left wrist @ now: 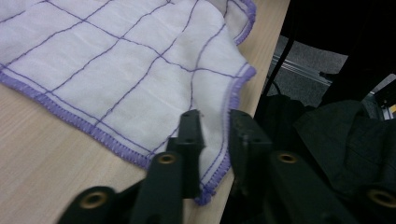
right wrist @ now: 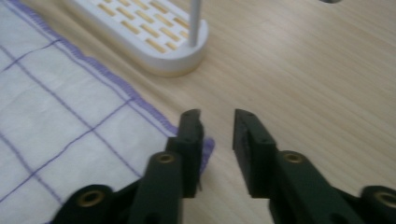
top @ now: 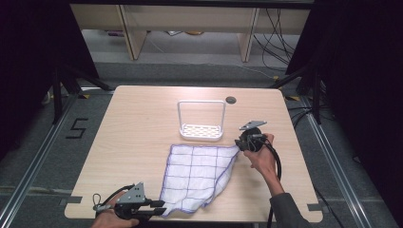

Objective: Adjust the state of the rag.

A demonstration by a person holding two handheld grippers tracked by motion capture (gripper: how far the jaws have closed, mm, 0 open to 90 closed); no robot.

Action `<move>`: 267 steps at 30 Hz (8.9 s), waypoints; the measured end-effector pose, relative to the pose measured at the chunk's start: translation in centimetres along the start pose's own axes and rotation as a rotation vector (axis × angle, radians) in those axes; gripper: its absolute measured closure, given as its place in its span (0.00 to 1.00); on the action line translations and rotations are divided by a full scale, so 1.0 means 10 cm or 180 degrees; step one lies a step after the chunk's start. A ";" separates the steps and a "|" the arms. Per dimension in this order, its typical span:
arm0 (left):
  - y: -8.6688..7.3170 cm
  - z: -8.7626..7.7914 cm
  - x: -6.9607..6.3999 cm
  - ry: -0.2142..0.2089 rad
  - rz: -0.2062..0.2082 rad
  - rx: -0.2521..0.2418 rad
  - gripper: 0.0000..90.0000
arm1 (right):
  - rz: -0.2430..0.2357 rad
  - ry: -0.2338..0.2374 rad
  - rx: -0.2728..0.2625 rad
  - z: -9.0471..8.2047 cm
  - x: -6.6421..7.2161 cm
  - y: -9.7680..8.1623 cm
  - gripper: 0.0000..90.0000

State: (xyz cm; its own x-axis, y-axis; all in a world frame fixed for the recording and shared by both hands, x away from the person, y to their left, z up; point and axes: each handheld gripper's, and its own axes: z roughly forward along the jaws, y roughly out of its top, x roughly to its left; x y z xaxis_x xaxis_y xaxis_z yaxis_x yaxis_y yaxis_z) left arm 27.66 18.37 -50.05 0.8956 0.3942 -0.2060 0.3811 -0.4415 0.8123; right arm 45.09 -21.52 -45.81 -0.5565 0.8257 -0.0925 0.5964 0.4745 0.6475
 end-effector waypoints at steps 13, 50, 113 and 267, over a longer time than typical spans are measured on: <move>0.34 0.05 0.74 0.0712 -0.0397 -0.0140 0.47 | 0.0057 0.0376 -0.0346 -0.85 0.66 -0.38 0.51; 0.60 0.48 1.32 0.1039 -0.0688 0.0051 0.46 | -0.0212 0.0824 -0.0177 -0.72 1.30 -0.81 0.97; 0.73 0.86 1.49 0.1112 -0.0501 0.0169 0.59 | 0.0300 0.0272 0.0060 0.27 0.00 -0.11 0.54; 0.18 0.21 0.60 0.0568 -0.0068 0.0265 0.95 | 0.0030 0.0563 0.0177 -0.51 0.68 -1.00 0.95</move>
State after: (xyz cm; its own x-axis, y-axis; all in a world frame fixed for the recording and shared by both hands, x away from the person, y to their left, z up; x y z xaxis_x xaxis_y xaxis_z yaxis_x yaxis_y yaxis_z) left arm 34.16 18.26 -50.98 0.8351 0.5376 -0.1167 0.4239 -0.4936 0.7594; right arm 32.44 -22.23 -49.05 -0.6409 0.7659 0.0509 0.6304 0.4873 0.6043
